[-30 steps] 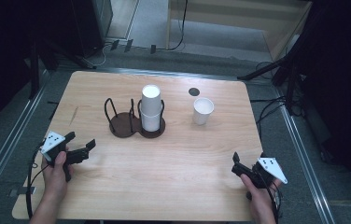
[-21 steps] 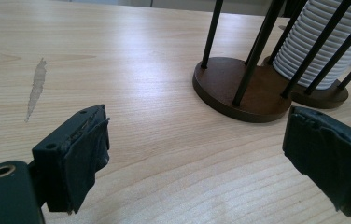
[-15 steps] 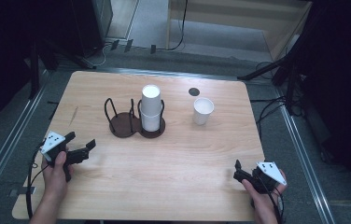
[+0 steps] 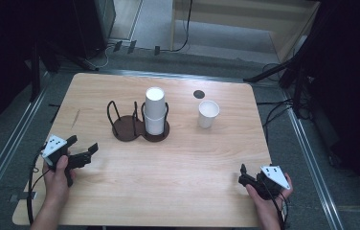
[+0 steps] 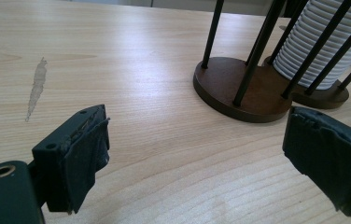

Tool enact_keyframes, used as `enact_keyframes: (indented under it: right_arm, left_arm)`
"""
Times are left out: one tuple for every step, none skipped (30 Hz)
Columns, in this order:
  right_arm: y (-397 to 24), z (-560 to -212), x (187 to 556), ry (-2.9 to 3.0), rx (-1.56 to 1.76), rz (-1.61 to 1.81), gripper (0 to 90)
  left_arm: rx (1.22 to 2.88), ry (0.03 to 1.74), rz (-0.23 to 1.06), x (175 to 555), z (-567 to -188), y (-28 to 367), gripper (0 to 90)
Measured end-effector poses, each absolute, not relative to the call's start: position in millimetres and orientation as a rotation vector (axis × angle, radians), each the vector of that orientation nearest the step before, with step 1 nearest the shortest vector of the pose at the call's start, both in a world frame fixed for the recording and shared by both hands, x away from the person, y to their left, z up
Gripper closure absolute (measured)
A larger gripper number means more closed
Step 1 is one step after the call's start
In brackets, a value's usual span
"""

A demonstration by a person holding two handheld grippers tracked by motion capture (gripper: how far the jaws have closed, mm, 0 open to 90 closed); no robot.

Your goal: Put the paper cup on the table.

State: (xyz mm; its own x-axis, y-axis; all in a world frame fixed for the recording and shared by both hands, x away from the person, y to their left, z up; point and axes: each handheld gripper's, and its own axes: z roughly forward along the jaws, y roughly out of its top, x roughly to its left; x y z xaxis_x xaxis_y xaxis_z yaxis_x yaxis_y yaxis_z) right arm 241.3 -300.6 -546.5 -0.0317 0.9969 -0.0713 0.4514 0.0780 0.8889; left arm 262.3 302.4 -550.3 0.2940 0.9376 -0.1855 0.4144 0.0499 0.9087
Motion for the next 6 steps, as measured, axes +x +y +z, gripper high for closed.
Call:
enact_keyframes:
  right_arm:
    - [-301.4, -546.5, 241.4, 1.593, 1.480, 0.903, 2.9]
    - [-302.2, -546.4, 241.4, 1.595, 1.483, 0.908, 3.1]
    - [-302.4, -546.4, 241.6, 1.592, 1.492, 0.912, 3.6]
    - [-302.8, -546.4, 242.1, 1.594, 1.494, 0.912, 4.1]
    - [-302.8, -546.4, 242.8, 1.602, 1.501, 0.906, 4.8]
    - [-302.5, -546.9, 244.7, 1.627, 1.519, 0.893, 4.8]
  left_arm:
    - [1.541, 1.290, 0.644, 262.4, -550.4, 302.3, 7.8]
    - [1.541, 1.291, 0.643, 262.4, -550.4, 302.4, 7.8]
    - [1.542, 1.292, 0.644, 262.6, -550.4, 302.4, 7.8]
    - [1.544, 1.294, 0.643, 262.7, -550.3, 302.4, 7.8]
    - [1.544, 1.296, 0.643, 262.8, -550.4, 302.4, 7.8]
    - [1.544, 1.298, 0.644, 262.9, -550.4, 302.4, 7.8]
